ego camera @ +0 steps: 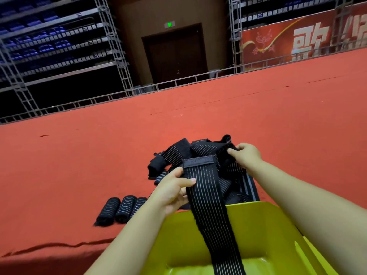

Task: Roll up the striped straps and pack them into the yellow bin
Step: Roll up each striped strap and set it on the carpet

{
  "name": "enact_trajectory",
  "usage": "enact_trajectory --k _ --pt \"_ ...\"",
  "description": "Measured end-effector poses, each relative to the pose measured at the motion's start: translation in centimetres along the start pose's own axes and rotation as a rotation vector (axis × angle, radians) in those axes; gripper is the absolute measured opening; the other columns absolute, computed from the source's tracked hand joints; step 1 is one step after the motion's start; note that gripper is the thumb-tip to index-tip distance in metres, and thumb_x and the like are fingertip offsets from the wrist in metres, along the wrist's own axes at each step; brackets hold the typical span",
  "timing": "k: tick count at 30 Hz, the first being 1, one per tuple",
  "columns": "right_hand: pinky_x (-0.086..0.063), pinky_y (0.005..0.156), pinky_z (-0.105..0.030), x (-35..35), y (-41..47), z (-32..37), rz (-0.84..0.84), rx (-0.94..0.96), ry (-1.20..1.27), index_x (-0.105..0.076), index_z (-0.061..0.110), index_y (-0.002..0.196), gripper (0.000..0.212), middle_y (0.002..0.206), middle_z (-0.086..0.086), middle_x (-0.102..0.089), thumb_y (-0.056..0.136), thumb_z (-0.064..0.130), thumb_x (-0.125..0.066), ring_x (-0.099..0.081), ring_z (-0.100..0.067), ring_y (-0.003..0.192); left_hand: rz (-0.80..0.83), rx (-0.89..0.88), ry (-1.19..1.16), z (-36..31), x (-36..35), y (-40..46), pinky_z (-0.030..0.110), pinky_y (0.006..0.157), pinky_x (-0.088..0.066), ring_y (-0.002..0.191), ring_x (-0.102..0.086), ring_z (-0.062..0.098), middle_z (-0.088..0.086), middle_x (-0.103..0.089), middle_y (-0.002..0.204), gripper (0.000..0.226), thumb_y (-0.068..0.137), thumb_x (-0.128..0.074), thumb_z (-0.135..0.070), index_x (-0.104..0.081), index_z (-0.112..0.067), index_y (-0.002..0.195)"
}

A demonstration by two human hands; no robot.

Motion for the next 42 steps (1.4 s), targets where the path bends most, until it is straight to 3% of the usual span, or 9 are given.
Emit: enact_trajectory --k 4,12,19,24,27,31,35,39,42 --pt "-0.038 0.098 -0.04 2.4 -1.1 -0.1 -0.104 0.011 -0.22 -0.061 0.027 0.082 0.015 0.121 -0.012 -0.042 0.087 0.041 -0.063 -0.037 -0.033 0.123 -0.026 0.027 -0.055 0.4 0.1 -1.5 0.037 0.072 -0.056 0.08 -0.067 0.023 0.012 -0.069 0.101 0.03 0.091 -0.049 0.008 -0.055 -0.003 0.118" --pt "-0.04 0.073 -0.029 2.0 -3.9 2.4 0.07 0.255 -0.201 -0.062 0.016 0.095 0.021 0.104 -0.004 -0.061 0.09 0.036 -0.062 -0.056 -0.023 0.094 -0.034 0.013 -0.023 0.9 -1.4 -3.1 0.03 0.062 -0.055 0.077 -0.069 0.016 0.004 -0.073 0.09 0.012 0.096 -0.056 -0.014 -0.062 -0.009 0.105" --pt "-0.042 0.096 -0.033 -2.7 -2.6 4.5 0.19 0.348 -0.365 -0.049 0.018 0.133 0.056 0.138 -0.008 -0.051 0.086 0.043 -0.065 -0.049 -0.026 0.125 -0.132 -0.044 -0.011 0.3 0.3 -3.0 0.028 0.063 -0.05 0.07 -0.066 0.015 0.002 -0.071 0.081 0.017 0.094 -0.06 -0.025 -0.058 -0.009 0.097" --pt "-0.033 0.108 -0.053 -9.6 -1.5 6.4 0.309 0.409 -0.494 -0.032 0.028 0.146 0.075 0.15 -0.001 -0.037 0.083 0.051 -0.064 -0.034 -0.03 0.137 -0.196 -0.084 -0.03 -0.7 2.5 -2.7 0.03 0.066 -0.052 0.074 -0.07 0.018 0.006 -0.075 0.09 0.015 0.094 -0.058 -0.018 -0.065 -0.01 0.105" --pt "-0.034 0.101 -0.05 -10.9 -0.6 6.5 0.265 0.371 -0.624 -0.047 0.023 0.135 0.057 0.136 -0.003 -0.051 0.085 0.046 -0.063 -0.043 -0.029 0.127 -0.247 -0.114 0.031 -1.2 3.7 -2.6 0.028 0.06 -0.049 0.063 -0.068 0.013 0.002 -0.074 0.082 0.008 0.095 -0.058 -0.011 -0.063 -0.013 0.099" --pt "-0.042 0.091 -0.038 -10.0 -0.8 6.2 0.266 0.477 -0.547 -0.059 0.016 0.11 0.026 0.111 -0.003 -0.061 0.087 0.028 -0.061 -0.055 -0.027 0.111 -0.327 -0.15 0.282 -2.3 5.0 -1.4 0.03 0.066 -0.052 0.076 -0.063 0.016 0.004 -0.066 0.096 0.006 0.094 -0.06 -0.011 -0.06 -0.008 0.088" --pt "-0.046 0.09 -0.034 -7.4 -1.9 5.7 0.313 0.586 -0.378 -0.061 0.017 0.095 0.013 0.116 -0.004 -0.066 0.082 0.015 -0.062 -0.058 -0.023 0.108 -0.433 -0.242 0.765 -4.8 5.4 2.0 0.031 0.08 -0.044 0.105 -0.057 0.02 -0.007 -0.038 0.146 0.033 0.088 -0.067 -0.013 -0.048 -0.007 0.062" --pt "-0.043 0.091 -0.025 -5.2 -2.6 4.8 0.321 0.628 -0.356 -0.065 0.02 0.105 0.024 0.122 0.002 -0.064 0.082 0.015 -0.063 -0.056 -0.014 0.115 -0.337 -0.253 0.899 -5.7 4.0 5.5 0.026 0.082 -0.036 0.132 -0.045 0.02 -0.013 -0.016 0.16 0.04 0.088 -0.068 -0.014 -0.039 -0.01 0.061" --pt "-0.041 0.09 -0.023 -4.1 -3.2 4.6 0.343 0.644 -0.338 -0.049 0.038 0.077 0.029 0.124 0.002 -0.064 0.083 0.013 -0.064 -0.056 -0.014 0.116 -0.259 -0.262 0.863 -5.7 2.8 7.2 0.03 0.083 -0.039 0.121 -0.053 0.021 -0.013 -0.027 0.157 0.035 0.087 -0.068 -0.011 -0.04 -0.009 0.066"
Point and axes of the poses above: each hand's wrist, its own y-axis towards the middle knuckle, its own x-axis out of the back of the hand, z = x × y, the point moved 7 cm from there along y, towards the middle knuckle
